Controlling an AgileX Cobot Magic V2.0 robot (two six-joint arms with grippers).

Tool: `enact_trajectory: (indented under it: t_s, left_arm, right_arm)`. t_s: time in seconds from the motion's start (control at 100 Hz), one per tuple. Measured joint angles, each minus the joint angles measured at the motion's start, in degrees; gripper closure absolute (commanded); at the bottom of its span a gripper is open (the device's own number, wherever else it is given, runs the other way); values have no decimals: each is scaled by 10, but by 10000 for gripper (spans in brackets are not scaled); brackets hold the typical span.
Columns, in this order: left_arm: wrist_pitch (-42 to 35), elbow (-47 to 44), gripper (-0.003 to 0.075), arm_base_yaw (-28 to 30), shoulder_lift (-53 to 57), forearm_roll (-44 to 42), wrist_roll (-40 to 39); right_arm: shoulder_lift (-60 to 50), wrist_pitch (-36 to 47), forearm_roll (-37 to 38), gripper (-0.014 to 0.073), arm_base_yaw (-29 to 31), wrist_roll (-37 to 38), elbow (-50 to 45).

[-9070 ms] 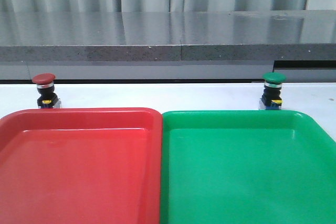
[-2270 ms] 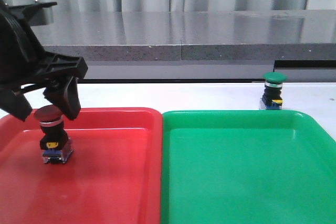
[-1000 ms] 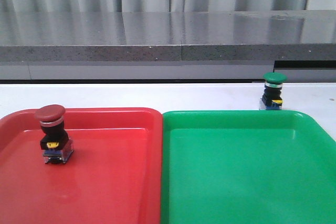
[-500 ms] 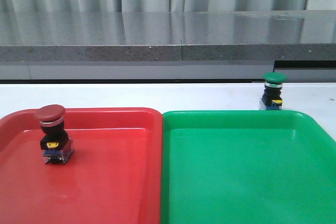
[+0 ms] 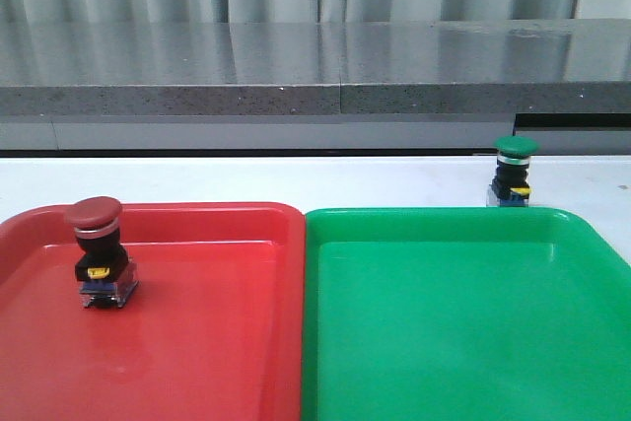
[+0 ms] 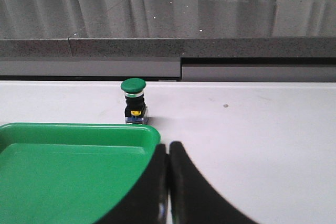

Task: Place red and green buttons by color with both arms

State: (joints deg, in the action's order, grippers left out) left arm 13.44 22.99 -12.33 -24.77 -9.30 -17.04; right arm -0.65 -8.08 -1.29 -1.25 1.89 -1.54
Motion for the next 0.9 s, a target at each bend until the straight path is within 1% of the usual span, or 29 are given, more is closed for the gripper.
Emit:
enact_trajectory:
  t_s: [0.6,0.7,0.82,0.9]
  left_arm:
    - [0,0,739,0,0,-5,2]
    - [0,0,739,0,0,-1,36]
    - [0,-1,739,8,2,36,114]
    - [-3,-9,739,16,13,47,135]
  right_arm:
    - [0,0,0,704,0,0,0]
    - [0,0,0,704,0,0,0]
    - [0,0,0,704,0,0,0]
    - [0,0,0,704,0,0,0]
